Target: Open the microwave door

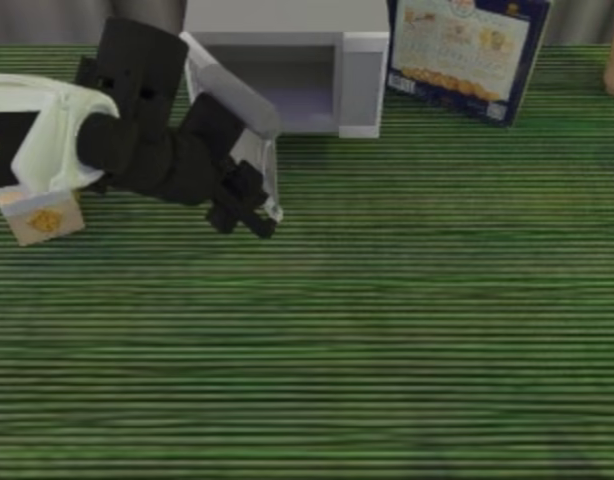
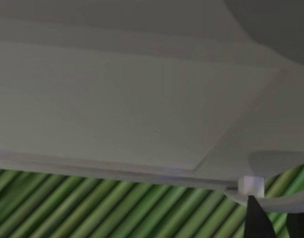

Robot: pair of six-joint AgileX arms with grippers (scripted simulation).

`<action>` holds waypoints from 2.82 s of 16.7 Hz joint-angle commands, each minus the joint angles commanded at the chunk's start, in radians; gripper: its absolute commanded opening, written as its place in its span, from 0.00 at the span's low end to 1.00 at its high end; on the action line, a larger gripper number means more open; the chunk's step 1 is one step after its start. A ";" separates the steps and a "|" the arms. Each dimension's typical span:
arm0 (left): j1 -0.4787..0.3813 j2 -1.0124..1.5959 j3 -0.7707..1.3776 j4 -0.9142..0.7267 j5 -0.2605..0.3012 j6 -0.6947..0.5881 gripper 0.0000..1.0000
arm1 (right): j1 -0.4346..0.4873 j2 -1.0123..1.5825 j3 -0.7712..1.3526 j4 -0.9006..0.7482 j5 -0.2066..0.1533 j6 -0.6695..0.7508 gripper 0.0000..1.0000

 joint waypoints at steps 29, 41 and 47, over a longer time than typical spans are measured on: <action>0.030 -0.006 -0.003 -0.028 0.050 0.073 0.00 | 0.000 0.000 0.000 0.000 0.000 0.000 1.00; 0.030 -0.006 -0.003 -0.028 0.050 0.073 0.00 | 0.000 0.000 0.000 0.000 0.000 0.000 1.00; 0.040 -0.006 -0.005 -0.045 0.075 0.104 0.00 | 0.000 0.000 0.000 0.000 0.000 0.000 1.00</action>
